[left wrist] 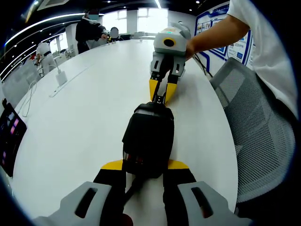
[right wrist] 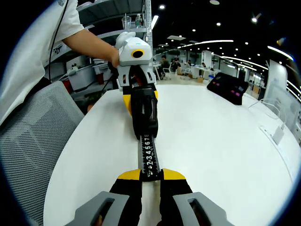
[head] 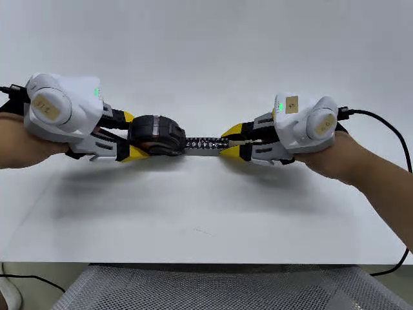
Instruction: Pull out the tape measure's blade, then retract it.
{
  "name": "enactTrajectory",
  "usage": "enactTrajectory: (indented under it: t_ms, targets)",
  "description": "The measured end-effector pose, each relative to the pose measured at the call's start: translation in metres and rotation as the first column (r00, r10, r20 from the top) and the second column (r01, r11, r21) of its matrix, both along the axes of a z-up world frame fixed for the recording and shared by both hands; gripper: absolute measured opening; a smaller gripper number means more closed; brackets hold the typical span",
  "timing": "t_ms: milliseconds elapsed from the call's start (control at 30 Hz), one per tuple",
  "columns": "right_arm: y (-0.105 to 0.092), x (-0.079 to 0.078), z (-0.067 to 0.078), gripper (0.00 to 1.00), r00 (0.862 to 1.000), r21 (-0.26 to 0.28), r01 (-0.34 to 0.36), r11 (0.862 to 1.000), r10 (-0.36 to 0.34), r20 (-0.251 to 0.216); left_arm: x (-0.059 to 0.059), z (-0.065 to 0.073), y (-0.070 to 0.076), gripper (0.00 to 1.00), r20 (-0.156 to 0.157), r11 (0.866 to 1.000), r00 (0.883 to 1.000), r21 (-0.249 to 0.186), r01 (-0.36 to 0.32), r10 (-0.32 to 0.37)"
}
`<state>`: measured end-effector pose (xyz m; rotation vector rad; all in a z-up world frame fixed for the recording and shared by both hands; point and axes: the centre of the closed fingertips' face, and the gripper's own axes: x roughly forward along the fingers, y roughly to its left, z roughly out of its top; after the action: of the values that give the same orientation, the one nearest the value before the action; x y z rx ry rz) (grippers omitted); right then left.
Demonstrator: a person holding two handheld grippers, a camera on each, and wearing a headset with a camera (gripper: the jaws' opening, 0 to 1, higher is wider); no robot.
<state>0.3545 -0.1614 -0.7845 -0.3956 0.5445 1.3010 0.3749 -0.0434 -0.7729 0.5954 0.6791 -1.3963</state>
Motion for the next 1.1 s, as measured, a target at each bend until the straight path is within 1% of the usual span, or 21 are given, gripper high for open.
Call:
enactTrajectory:
  t_ms: [500, 767, 1100]
  targets:
    - [-0.019, -0.003, -0.004, 0.10, 1.000, -0.031, 0.006, 0.999, -0.006, -0.005, 0.000, 0.000, -0.002, 0.24, 0.003, 1.000, 1.000, -0.003, 0.004, -0.004]
    - [-0.031, -0.003, -0.004, 0.10, 1.000, -0.051, 0.004, 0.999, -0.004, -0.005, -0.001, 0.000, -0.002, 0.24, 0.001, 1.000, 1.000, -0.003, 0.002, -0.002]
    - [-0.045, -0.007, -0.005, 0.10, 1.000, -0.071, 0.004, 0.997, -0.005, -0.009, 0.000, 0.000, -0.002, 0.24, 0.002, 1.000, 1.000, -0.001, 0.006, -0.006]
